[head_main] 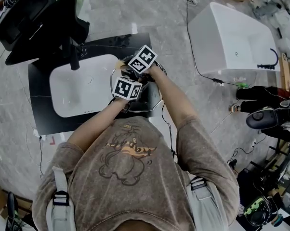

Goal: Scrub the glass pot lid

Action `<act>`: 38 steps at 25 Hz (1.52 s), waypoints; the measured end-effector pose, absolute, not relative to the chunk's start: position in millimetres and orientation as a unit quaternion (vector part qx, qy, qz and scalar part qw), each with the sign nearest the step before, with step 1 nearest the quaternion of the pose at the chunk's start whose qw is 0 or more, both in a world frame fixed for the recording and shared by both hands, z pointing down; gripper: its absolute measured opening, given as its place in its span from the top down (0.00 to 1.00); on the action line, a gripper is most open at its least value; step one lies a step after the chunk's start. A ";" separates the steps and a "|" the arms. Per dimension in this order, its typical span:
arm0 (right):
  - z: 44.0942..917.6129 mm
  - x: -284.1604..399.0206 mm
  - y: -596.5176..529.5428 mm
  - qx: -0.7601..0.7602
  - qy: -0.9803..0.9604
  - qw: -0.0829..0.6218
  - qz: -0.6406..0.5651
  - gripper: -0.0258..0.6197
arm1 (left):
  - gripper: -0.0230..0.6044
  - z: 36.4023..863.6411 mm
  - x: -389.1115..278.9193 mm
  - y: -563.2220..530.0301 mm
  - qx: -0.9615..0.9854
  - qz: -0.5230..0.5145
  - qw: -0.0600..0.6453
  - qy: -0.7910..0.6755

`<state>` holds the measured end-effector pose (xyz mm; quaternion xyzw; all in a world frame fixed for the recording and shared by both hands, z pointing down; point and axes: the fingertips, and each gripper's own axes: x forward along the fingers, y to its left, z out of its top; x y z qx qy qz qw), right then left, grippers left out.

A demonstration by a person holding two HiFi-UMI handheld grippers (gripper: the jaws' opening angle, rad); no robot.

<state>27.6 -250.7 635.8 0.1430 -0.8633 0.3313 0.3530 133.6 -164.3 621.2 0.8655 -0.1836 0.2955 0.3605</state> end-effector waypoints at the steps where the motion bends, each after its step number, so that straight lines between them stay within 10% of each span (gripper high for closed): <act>1: 631.5 31.5 -254.0 0.157 -0.866 0.339 0.331 0.89 | 0.65 619.5 132.9 -163.8 0.865 0.295 0.362 -0.182; 9: 591.0 95.5 -262.2 0.309 -0.868 0.233 0.311 0.89 | 0.67 584.9 121.6 -171.3 0.878 0.254 0.355 -0.196; 16: 522.3 154.8 -227.3 0.454 -0.841 0.148 0.254 0.89 | 0.93 534.5 105.2 -179.5 0.908 0.228 0.282 -0.209; 38: 432.2 171.8 -134.3 0.604 -0.794 0.019 0.059 0.89 | 0.94 431.7 62.4 -191.3 0.955 0.038 0.047 -0.289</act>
